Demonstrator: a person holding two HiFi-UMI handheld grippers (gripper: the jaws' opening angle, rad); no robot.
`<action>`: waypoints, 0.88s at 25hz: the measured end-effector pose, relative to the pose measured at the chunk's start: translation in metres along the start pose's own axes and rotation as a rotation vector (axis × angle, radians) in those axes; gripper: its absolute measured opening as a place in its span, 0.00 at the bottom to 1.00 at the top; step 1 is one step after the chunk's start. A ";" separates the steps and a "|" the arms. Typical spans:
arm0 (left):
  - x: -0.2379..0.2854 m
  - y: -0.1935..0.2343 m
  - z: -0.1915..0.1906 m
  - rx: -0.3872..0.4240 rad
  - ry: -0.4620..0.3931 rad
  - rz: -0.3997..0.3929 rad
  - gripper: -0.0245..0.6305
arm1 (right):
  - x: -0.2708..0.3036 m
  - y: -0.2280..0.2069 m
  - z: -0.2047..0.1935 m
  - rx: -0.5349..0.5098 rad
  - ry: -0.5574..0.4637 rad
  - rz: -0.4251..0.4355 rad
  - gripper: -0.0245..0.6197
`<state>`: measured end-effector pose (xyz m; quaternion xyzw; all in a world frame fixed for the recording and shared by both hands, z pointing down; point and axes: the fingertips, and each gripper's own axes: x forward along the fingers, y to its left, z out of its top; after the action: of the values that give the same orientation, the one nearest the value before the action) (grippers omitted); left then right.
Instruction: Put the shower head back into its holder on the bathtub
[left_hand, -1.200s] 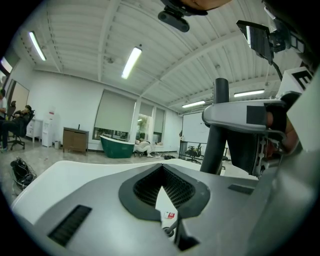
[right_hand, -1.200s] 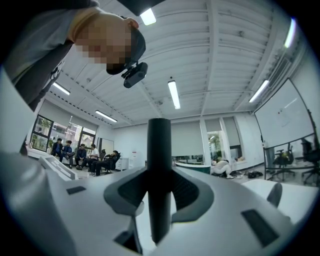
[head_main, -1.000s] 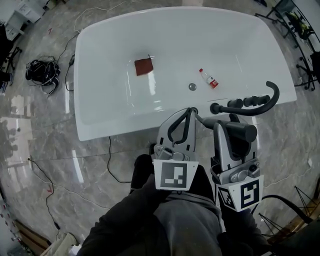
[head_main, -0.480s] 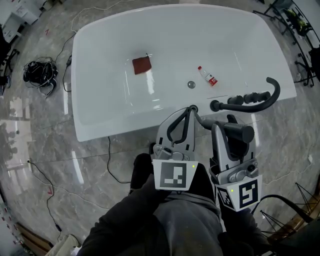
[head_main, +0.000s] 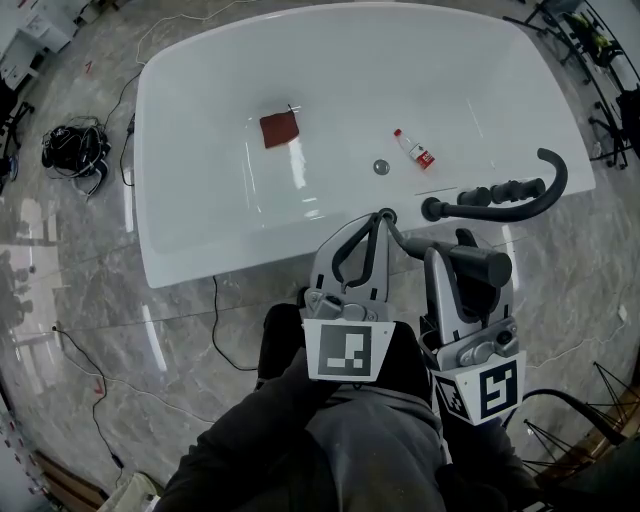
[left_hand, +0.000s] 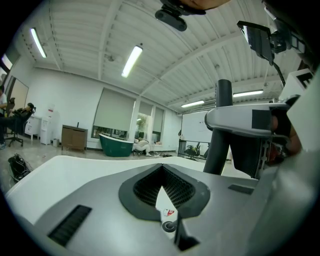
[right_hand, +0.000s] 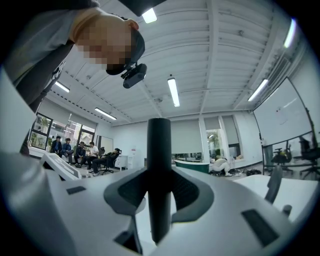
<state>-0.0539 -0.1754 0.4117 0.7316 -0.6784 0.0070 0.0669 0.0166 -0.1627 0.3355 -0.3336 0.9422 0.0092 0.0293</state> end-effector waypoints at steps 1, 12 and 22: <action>0.001 0.000 -0.003 -0.003 -0.002 0.000 0.04 | 0.000 -0.001 -0.003 0.000 0.000 0.000 0.25; 0.016 0.011 -0.040 -0.002 0.011 -0.004 0.04 | 0.012 -0.008 -0.042 -0.002 0.008 -0.008 0.25; 0.023 0.022 -0.056 -0.010 -0.001 0.002 0.04 | 0.021 -0.013 -0.068 -0.012 0.033 -0.015 0.25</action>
<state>-0.0697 -0.1938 0.4718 0.7305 -0.6793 0.0031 0.0702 0.0050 -0.1887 0.4024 -0.3410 0.9400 0.0091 0.0120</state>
